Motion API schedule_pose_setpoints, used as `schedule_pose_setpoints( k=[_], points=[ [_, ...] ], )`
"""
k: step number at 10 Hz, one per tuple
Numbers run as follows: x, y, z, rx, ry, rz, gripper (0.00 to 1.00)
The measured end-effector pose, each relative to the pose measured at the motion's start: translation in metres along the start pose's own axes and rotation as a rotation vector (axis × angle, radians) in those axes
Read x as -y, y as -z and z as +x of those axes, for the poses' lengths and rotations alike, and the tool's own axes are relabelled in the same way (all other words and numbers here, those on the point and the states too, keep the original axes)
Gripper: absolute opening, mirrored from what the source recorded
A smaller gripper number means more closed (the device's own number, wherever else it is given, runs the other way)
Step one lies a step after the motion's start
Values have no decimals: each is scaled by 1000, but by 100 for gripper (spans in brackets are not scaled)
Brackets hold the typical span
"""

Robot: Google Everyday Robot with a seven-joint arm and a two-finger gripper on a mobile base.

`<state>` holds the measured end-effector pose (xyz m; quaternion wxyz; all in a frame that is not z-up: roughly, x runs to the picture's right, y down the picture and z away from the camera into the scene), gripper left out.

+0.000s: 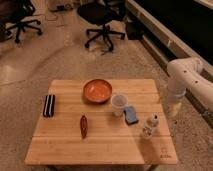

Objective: Knock the bottle over

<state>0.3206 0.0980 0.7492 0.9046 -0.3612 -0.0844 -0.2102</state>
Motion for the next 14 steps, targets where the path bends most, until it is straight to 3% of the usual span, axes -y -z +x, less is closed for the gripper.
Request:
schedule_pose_setpoints(
  k=[10,14],
  points=[
    [-1,-2,-1,-6,4,-4,65],
    [-6,-23,-23,-26,25,-27,65]
  ],
)
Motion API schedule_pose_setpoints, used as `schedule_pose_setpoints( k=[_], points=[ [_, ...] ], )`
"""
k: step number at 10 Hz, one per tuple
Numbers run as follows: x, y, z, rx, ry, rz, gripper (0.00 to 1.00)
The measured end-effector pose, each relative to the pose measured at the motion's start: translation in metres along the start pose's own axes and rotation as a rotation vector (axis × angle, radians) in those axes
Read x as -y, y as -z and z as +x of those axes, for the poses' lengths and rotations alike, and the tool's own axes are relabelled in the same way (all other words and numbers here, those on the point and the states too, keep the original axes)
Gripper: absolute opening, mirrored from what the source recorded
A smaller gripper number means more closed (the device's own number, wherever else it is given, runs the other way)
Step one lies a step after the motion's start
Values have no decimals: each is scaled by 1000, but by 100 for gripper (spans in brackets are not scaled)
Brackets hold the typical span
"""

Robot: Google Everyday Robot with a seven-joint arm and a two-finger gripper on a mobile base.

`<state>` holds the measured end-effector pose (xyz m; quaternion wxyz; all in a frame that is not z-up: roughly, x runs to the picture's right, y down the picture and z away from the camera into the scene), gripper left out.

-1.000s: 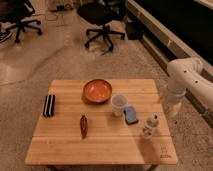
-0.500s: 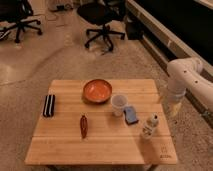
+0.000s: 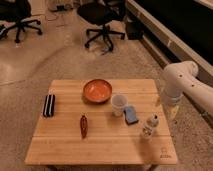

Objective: Knock the bottle over

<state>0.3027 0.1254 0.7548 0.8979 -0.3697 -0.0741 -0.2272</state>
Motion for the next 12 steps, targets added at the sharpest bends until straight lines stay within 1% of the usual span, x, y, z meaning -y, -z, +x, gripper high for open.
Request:
schedule_pose_setpoints(
  k=[2,4,6,9,10,12],
  points=[
    [-11,-13,-19,-1,16,-29,65],
    [-16,-21,-40,14,37,-45,65],
    [-13,-26,-66,42,63,-54,65],
    [-2,-28,-104,80,104,-60,65],
    [1,-28,-112,90,111,-61,65],
    [8,-28,-140,125,137,-69,65]
  ],
)
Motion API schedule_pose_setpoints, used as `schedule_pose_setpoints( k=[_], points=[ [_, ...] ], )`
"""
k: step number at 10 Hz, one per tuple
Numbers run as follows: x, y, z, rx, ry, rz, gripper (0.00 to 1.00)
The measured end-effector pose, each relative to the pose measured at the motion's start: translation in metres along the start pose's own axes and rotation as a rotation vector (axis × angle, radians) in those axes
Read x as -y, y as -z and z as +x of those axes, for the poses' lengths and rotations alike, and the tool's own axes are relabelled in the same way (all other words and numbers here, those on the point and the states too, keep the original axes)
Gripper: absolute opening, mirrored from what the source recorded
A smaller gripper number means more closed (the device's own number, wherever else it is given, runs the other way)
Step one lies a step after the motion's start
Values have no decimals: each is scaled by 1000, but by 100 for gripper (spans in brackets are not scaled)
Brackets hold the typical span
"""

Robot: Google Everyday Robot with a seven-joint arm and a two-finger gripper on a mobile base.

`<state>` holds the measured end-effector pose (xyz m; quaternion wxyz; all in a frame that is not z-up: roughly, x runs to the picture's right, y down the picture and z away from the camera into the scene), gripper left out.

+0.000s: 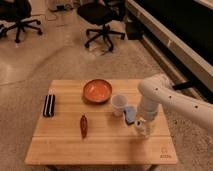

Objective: Knock the bottle over

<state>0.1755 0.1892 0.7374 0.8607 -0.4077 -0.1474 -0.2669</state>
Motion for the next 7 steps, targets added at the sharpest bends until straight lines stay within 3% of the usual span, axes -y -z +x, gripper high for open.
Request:
schedule_pose_setpoints(
  k=[4,7],
  points=[
    [15,-6,-36,68,26,0,65],
    [20,-4,-40,91,31,28,65]
  ],
)
